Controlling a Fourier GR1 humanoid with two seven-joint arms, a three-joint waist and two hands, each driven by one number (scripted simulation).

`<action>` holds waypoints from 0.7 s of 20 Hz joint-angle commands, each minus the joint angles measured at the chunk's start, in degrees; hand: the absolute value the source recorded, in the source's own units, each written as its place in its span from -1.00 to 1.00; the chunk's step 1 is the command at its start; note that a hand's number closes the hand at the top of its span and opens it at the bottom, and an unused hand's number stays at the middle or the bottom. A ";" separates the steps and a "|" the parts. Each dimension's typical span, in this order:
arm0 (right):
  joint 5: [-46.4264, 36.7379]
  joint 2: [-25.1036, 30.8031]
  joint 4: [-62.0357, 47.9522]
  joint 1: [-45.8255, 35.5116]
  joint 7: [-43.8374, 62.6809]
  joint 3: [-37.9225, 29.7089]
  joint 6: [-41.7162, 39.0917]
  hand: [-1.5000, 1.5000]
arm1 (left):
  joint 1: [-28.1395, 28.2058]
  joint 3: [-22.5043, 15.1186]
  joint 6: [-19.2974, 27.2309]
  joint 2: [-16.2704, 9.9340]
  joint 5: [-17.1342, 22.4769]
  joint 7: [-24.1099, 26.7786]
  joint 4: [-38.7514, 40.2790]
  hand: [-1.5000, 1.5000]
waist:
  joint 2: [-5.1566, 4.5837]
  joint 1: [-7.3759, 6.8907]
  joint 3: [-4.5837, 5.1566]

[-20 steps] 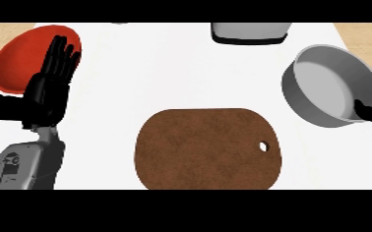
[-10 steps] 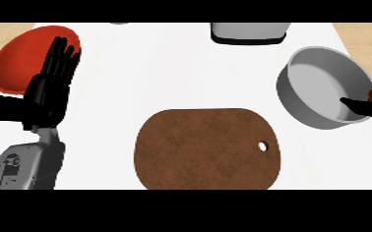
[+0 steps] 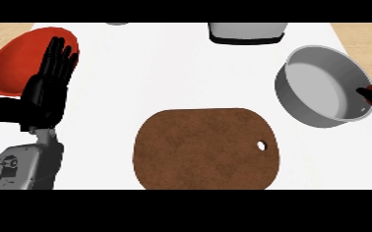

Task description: Pick the bell pepper from the cutting board and place it in the pot

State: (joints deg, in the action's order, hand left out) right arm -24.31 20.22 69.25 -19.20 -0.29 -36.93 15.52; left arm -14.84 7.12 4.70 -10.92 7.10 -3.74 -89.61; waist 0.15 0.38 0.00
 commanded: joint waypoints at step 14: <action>25.65 10.83 -4.93 14.97 -16.16 -19.52 -12.42 -1.00 | 0.33 1.33 -1.64 -1.34 1.15 -2.21 -2.83 0.00 | -0.08 -0.28 -0.05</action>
State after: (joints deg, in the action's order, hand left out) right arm -2.81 26.94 69.65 -6.21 -12.44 -52.33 6.10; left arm -15.05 8.05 3.73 -11.26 7.39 -3.42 -89.32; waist 0.07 0.35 -0.01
